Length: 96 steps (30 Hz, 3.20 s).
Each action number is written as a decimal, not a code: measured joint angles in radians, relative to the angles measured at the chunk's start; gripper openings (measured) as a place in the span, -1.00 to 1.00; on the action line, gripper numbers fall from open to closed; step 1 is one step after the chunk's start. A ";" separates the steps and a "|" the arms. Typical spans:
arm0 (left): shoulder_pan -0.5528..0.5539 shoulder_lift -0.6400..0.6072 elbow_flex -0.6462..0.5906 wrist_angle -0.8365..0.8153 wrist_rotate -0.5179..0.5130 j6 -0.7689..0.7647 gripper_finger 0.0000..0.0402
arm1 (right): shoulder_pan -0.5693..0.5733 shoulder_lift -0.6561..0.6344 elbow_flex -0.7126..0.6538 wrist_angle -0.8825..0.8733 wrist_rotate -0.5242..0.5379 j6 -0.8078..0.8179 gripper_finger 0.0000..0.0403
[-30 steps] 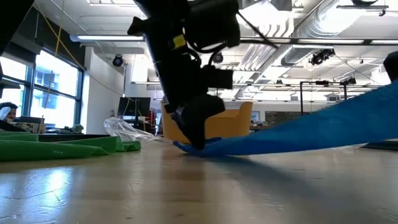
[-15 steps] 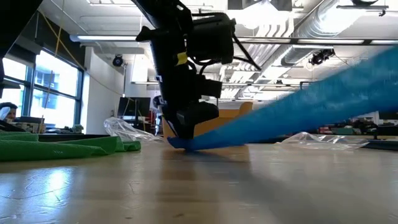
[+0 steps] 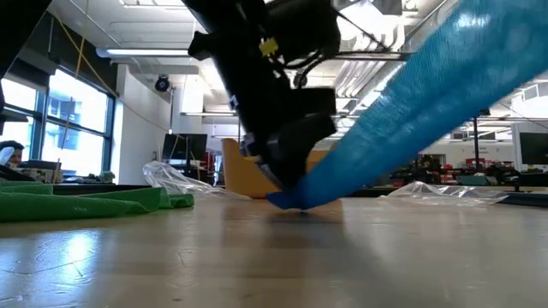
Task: Roll bandage
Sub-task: Roll the blue bandage
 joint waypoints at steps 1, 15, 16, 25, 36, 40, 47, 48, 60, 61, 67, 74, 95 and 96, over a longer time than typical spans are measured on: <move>-0.006 0.003 0.000 0.037 -0.001 0.006 -1.00 | -0.012 0.000 -0.012 -0.002 -0.001 0.015 -1.00; -0.073 0.061 0.003 0.224 0.107 0.010 -1.00 | -0.127 -0.025 -0.038 0.021 0.261 -0.031 -1.00; -0.076 0.064 0.004 0.228 0.108 -0.001 -1.00 | -0.127 -0.035 -0.038 0.020 0.275 -0.035 -1.00; -0.131 0.065 0.004 0.261 0.128 -0.007 -0.83 | -0.121 -0.147 -0.038 0.010 0.325 -0.144 -1.00; -0.153 0.034 0.005 0.218 0.210 -0.035 -0.37 | -0.118 -0.235 -0.039 0.008 0.297 -0.210 -1.00; -0.152 0.010 0.024 0.212 0.224 -0.010 -0.22 | -0.118 -0.256 -0.039 0.029 0.253 -0.216 -1.00; -0.163 -0.033 0.069 0.202 0.222 0.011 -0.19 | -0.107 -0.301 -0.039 0.036 0.238 -0.222 -1.00; -0.164 -0.037 0.072 0.198 0.222 0.010 -0.20 | -0.102 -0.309 -0.039 0.041 0.238 -0.223 -1.00; -0.242 -0.078 0.073 0.035 0.084 -0.076 -0.21 | -0.074 -0.383 -0.039 0.021 0.237 -0.162 -1.00; -0.258 -0.090 0.073 0.003 0.026 -0.080 -0.22 | -0.076 -0.383 -0.039 0.015 0.237 -0.155 -1.00; -0.353 -0.143 0.073 -0.143 -0.409 -0.118 -0.29 | -0.096 -0.383 -0.039 -0.032 0.235 -0.099 -1.00; -0.424 -0.158 0.073 0.304 -0.563 0.211 -0.30 | -0.123 -0.398 -0.039 -0.087 0.228 -0.014 -1.00; -0.294 -0.094 0.073 0.896 -0.337 0.516 -0.15 | -0.134 -0.415 -0.039 -0.092 0.219 -0.004 -1.00; -0.295 -0.088 0.073 0.898 -0.344 0.510 -0.22 | -0.134 -0.415 -0.039 -0.092 0.219 -0.004 -1.00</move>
